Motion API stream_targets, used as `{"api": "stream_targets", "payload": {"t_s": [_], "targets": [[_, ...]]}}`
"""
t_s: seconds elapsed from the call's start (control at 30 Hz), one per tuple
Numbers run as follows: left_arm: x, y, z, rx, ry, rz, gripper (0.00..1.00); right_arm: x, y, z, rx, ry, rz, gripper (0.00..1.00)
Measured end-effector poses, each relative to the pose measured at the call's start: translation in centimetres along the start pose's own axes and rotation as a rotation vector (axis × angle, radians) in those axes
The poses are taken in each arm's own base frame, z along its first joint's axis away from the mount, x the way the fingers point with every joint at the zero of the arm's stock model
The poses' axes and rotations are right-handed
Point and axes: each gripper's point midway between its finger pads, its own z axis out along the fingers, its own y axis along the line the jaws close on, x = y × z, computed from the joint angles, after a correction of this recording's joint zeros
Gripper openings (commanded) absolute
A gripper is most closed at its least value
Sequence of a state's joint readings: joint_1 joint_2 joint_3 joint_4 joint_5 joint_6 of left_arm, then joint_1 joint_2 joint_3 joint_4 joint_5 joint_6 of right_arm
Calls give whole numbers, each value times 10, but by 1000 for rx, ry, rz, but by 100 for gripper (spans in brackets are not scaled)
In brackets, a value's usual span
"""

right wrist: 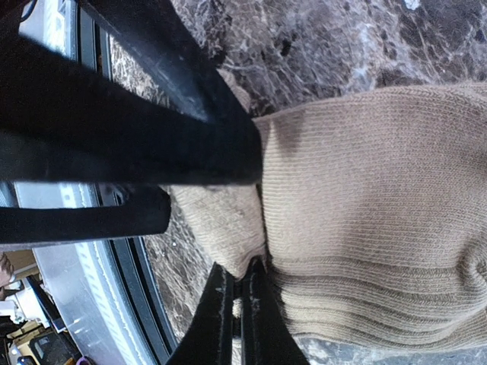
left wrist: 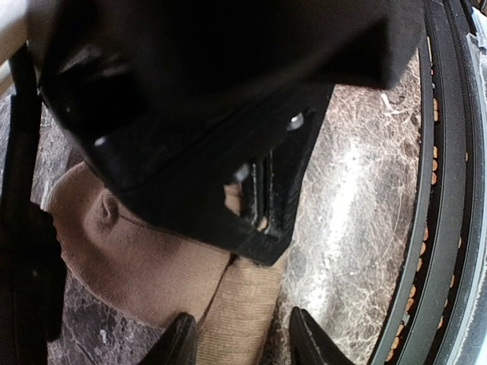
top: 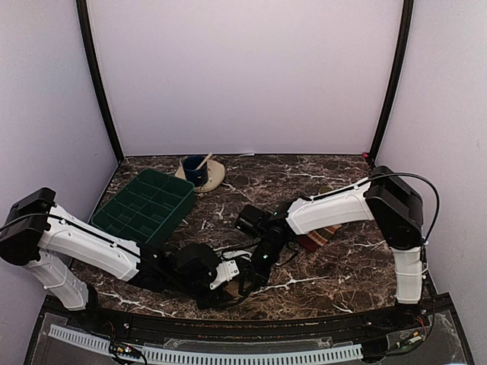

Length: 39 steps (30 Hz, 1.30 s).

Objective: Roll the socks
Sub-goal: Roll the sock at the center of the board.

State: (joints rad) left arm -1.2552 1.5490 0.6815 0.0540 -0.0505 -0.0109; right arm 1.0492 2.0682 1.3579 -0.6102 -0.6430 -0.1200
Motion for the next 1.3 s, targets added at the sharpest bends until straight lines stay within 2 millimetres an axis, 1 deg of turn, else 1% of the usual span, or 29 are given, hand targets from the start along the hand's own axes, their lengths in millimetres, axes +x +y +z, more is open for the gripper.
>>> {"api": "stream_targets", "payload": {"t_s": [0.27, 0.53, 0.73, 0.77, 0.87, 0.9, 1.3], "targets": [[-3, 1, 4, -6, 1, 7, 37, 1, 0, 0, -8, 4, 5, 0], [-5, 0, 6, -4, -2, 6, 34, 3, -1, -2, -13, 7, 14, 0], [-5, -2, 8, 9, -3, -8, 22, 4, -1, -1, -19, 8, 12, 0], [-5, -2, 8, 11, -3, -11, 19, 4, -1, -1, -20, 9, 12, 0], [-5, -4, 9, 19, -3, -20, 3, 4, -2, -2, -25, 7, 15, 0], [-5, -4, 10, 23, -2, -22, 0, 5, -2, -2, -28, 7, 17, 0], [-9, -7, 14, 37, 5, -51, 0, 8, -3, -3, -55, -1, 41, 0]]}}
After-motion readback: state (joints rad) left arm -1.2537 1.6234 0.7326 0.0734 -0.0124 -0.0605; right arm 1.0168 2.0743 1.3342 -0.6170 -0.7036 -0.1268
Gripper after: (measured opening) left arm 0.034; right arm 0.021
